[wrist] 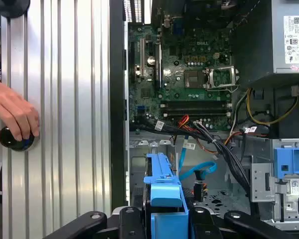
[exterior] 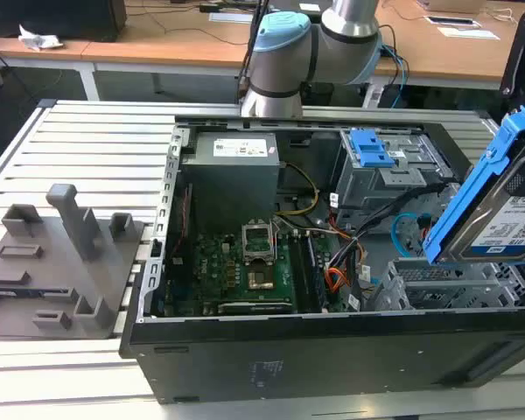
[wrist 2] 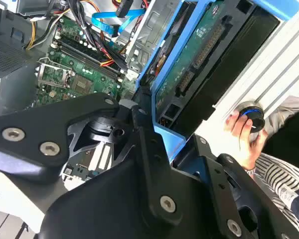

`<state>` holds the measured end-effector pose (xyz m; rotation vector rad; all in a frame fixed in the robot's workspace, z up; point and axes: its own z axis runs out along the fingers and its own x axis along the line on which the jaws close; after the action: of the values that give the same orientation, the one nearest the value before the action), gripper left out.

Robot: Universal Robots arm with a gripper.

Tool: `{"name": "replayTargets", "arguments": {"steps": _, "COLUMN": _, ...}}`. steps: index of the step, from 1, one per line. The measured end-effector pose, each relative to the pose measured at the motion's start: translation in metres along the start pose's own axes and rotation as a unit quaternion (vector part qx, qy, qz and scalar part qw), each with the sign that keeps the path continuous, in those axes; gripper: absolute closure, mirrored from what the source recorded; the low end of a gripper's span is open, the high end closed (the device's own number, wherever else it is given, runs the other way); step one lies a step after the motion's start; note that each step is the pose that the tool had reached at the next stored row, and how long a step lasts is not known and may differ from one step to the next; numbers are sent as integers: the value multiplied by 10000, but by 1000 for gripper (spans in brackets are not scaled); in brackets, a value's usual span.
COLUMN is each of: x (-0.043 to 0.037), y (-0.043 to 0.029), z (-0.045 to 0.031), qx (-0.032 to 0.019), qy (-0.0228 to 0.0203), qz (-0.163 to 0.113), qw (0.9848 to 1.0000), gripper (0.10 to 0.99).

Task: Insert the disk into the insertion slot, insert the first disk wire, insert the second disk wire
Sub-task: 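Insert the disk into the insertion slot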

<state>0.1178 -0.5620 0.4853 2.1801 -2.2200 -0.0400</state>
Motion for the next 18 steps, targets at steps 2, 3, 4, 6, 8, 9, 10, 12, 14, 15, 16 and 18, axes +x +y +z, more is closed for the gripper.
{"name": "replayTargets", "arguments": {"steps": 2, "x": 0, "y": -2, "z": 44, "qx": 0, "qy": 0, "qz": 0, "qw": 10000, "gripper": 718}}
{"name": "replayTargets", "arguments": {"steps": 3, "x": 0, "y": -2, "z": 51, "qx": 0, "qy": 0, "qz": 0, "qw": 10000, "gripper": 718}}
{"name": "replayTargets", "arguments": {"steps": 4, "x": 0, "y": -2, "z": 57, "qx": 0, "qy": 0, "qz": 0, "qw": 10000, "gripper": 718}}
{"name": "replayTargets", "arguments": {"steps": 6, "x": 0, "y": -4, "z": 97, "qx": 0, "qy": 0, "qz": 0, "qw": 10000, "gripper": 718}}
{"name": "replayTargets", "arguments": {"steps": 8, "x": -1, "y": -6, "z": 140, "qx": 0, "qy": 0, "qz": 0, "qw": 10000, "gripper": 718}}
{"name": "replayTargets", "arguments": {"steps": 9, "x": -1, "y": -7, "z": 167, "qx": 0, "qy": 0, "qz": 0, "qw": 10000, "gripper": 718}}
{"name": "replayTargets", "arguments": {"steps": 10, "x": -1, "y": -8, "z": 195, "qx": 0, "qy": 0, "qz": 0, "qw": 10000, "gripper": 718}}
{"name": "replayTargets", "arguments": {"steps": 12, "x": -1, "y": -10, "z": 253, "qx": 0, "qy": 0, "qz": 0, "qw": 10000, "gripper": 718}}
{"name": "replayTargets", "arguments": {"steps": 14, "x": -1, "y": -12, "z": 294, "qx": 0, "qy": 0, "qz": 0, "qw": 10000, "gripper": 718}}
{"name": "replayTargets", "arguments": {"steps": 15, "x": -1, "y": -12, "z": 308, "qx": 0, "qy": 0, "qz": 0, "qw": 10000, "gripper": 718}}
{"name": "replayTargets", "arguments": {"steps": 16, "x": -1, "y": -12, "z": 319, "qx": 0, "qy": 0, "qz": 0, "qw": 10000, "gripper": 718}}
{"name": "replayTargets", "arguments": {"steps": 18, "x": -1, "y": -14, "z": 345, "qx": 0, "qy": 0, "qz": 0, "qw": 10000, "gripper": 718}}
